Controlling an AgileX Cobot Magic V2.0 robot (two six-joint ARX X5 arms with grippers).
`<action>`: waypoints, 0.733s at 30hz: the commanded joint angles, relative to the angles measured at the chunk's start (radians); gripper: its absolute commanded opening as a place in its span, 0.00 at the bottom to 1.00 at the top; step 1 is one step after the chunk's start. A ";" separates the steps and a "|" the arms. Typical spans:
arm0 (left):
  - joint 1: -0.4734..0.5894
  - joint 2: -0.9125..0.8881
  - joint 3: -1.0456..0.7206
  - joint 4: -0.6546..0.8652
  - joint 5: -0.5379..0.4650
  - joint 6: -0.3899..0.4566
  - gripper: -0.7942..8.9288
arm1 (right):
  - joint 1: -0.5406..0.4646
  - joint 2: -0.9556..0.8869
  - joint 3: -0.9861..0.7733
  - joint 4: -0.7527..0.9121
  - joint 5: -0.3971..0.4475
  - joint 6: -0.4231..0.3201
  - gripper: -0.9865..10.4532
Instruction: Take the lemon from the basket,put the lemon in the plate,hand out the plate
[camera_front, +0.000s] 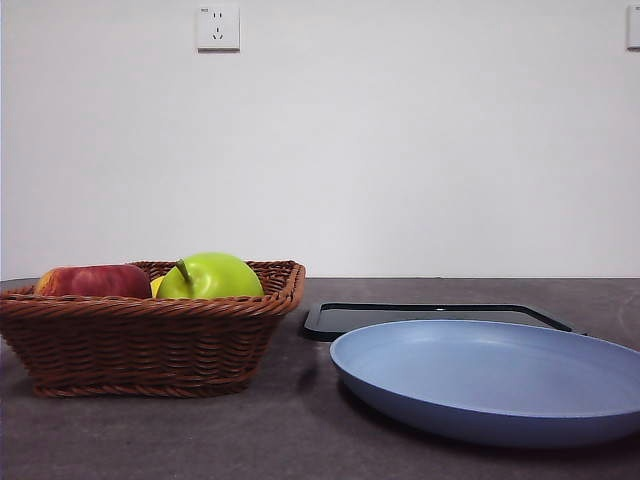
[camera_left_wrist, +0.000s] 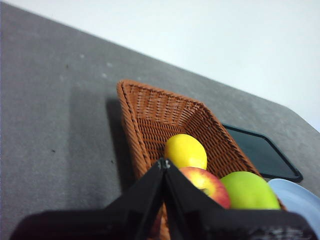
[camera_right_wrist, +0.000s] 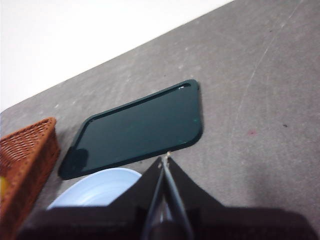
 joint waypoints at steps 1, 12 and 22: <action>0.002 0.056 0.085 0.003 0.001 -0.005 0.09 | 0.001 0.053 0.092 -0.029 -0.019 0.014 0.09; 0.000 0.418 0.389 -0.014 0.168 0.129 0.09 | 0.001 0.342 0.398 -0.193 -0.100 -0.079 0.09; -0.060 0.727 0.635 -0.233 0.266 0.222 0.09 | 0.001 0.681 0.520 -0.363 -0.272 -0.233 0.09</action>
